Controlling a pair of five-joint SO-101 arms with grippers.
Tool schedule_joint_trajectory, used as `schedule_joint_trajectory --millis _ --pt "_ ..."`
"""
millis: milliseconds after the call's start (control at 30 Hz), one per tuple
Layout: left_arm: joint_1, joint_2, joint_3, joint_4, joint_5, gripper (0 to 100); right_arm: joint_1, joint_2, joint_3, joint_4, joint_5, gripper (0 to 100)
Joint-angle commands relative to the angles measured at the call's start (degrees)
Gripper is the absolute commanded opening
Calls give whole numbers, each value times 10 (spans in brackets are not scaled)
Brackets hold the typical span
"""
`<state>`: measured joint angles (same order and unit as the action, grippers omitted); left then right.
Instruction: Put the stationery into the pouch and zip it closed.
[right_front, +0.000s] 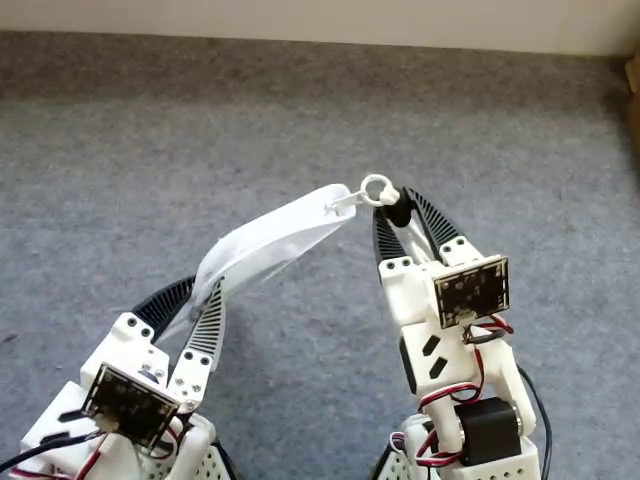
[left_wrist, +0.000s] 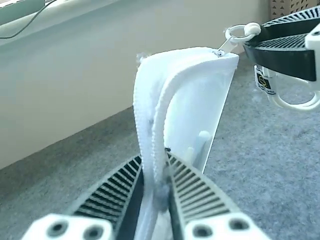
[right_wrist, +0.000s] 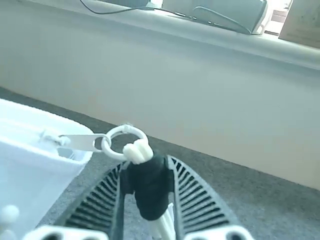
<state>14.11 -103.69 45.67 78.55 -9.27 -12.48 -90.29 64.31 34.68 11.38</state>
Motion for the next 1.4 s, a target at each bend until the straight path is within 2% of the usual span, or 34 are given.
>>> schedule_joint_trajectory --millis 0,200,600,733,900,1233,1367 --pt "-52 -7 -56 -2 18 6 43 4 -2 -22 4 5" --pt "-97 -7 -56 -3 31 6 61 4 -2 -22 2 5" --pt "-101 -7 14 -55 51 6 66 4 -2 -21 0 5" --pt "-101 -7 52 -88 52 6 44 0 -2 -18 4 5" --pt "-101 -7 62 -90 52 6 13 2 -1 -15 4 5" --pt "-101 -7 99 -91 52 11 -11 0 -2 82 4 5" --pt "-101 -7 139 -124 52 11 -9 -1 -7 139 4 5"
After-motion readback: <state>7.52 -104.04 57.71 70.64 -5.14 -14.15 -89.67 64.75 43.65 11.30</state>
